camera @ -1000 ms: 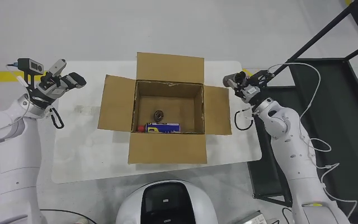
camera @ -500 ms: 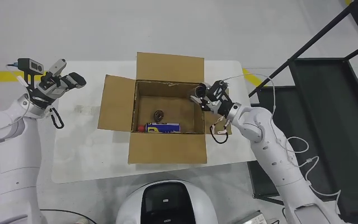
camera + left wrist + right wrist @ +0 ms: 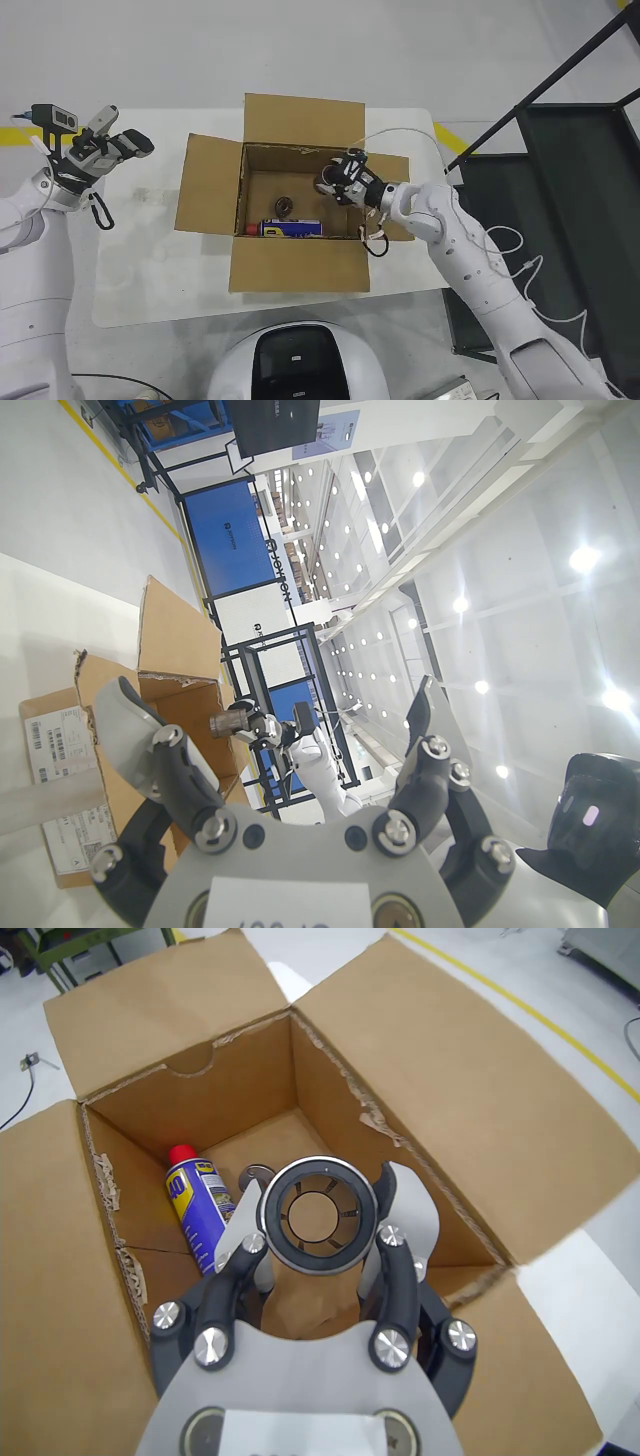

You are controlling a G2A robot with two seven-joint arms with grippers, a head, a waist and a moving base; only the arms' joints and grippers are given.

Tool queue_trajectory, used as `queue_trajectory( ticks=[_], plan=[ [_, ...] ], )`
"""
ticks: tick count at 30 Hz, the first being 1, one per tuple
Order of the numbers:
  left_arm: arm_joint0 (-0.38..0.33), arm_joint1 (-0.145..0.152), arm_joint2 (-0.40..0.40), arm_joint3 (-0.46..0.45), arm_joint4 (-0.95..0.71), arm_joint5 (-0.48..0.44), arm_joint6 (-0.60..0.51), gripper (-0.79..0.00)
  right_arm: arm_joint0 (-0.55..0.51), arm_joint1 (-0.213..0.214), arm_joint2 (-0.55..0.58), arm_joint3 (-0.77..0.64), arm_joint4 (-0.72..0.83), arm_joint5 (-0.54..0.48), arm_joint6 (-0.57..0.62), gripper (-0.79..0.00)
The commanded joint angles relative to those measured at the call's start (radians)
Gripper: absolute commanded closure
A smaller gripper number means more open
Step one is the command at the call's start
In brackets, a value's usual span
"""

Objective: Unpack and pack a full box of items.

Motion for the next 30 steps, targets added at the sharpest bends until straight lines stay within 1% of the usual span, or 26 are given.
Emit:
queue_trajectory(
  ticks=[1,6,12,13,14,15,16,18,19,20,21,24,26,28,30],
  plan=[
    [0.000,0.000,0.000,0.000,0.000,0.000,0.000,-0.785,0.057,-0.015,-0.063,0.063,-0.038,0.015,0.018,0.000],
    [0.000,0.000,0.000,0.000,0.000,0.000,0.000,-0.785,0.145,-0.047,-0.161,0.185,-0.113,0.069,0.031,0.000],
    [0.000,0.000,0.000,0.000,0.000,0.000,0.000,-0.785,0.211,-0.076,-0.218,0.295,-0.117,0.078,0.017,0.000],
    [0.000,0.000,0.000,0.000,0.000,0.000,0.000,-0.785,0.219,-0.080,-0.225,0.309,-0.113,0.077,0.016,-0.028],
    [0.000,0.000,0.000,0.000,0.000,0.000,0.000,-0.785,0.226,-0.084,-0.232,0.321,-0.111,0.076,0.014,-0.234],
    [0.000,0.000,0.000,0.000,0.000,0.000,0.000,-0.785,0.231,-0.088,-0.238,0.335,-0.102,0.072,0.012,-0.339],
    [0.000,0.000,0.000,0.000,0.000,0.000,0.000,-0.785,0.237,-0.092,-0.243,0.347,-0.093,0.063,0.011,-0.339],
    [0.000,0.000,0.000,0.000,0.000,0.000,0.000,-0.785,0.249,-0.098,-0.252,0.372,-0.087,0.056,0.012,-0.385],
    [0.000,0.000,0.000,0.000,0.000,0.000,0.000,-0.785,0.254,-0.102,-0.256,0.384,-0.079,0.048,0.011,-0.489],
    [0.000,0.000,0.000,0.000,0.000,0.000,0.000,-0.785,0.259,-0.104,-0.259,0.393,-0.075,0.039,0.011,-0.717],
    [0.000,0.000,0.000,0.000,0.000,0.000,0.000,-0.785,0.263,-0.106,-0.261,0.401,-0.071,0.031,0.009,-0.785],
    [0.015,0.000,0.011,-0.017,0.015,0.012,0.026,-0.785,0.272,-0.107,-0.253,0.412,-0.058,0.003,-0.004,-0.785],
    [0.020,0.002,0.018,-0.017,0.033,0.024,0.041,-0.785,0.271,-0.101,-0.239,0.396,-0.056,-0.021,-0.014,-0.785],
    [0.017,0.005,0.023,0.002,0.075,0.018,0.066,-0.785,0.259,-0.090,-0.222,0.354,-0.072,-0.061,-0.024,-0.785],
    [0.008,0.006,0.036,0.039,0.092,0.023,0.074,-0.785,0.229,-0.075,-0.189,0.294,-0.057,-0.107,-0.039,-0.785]
  ],
)
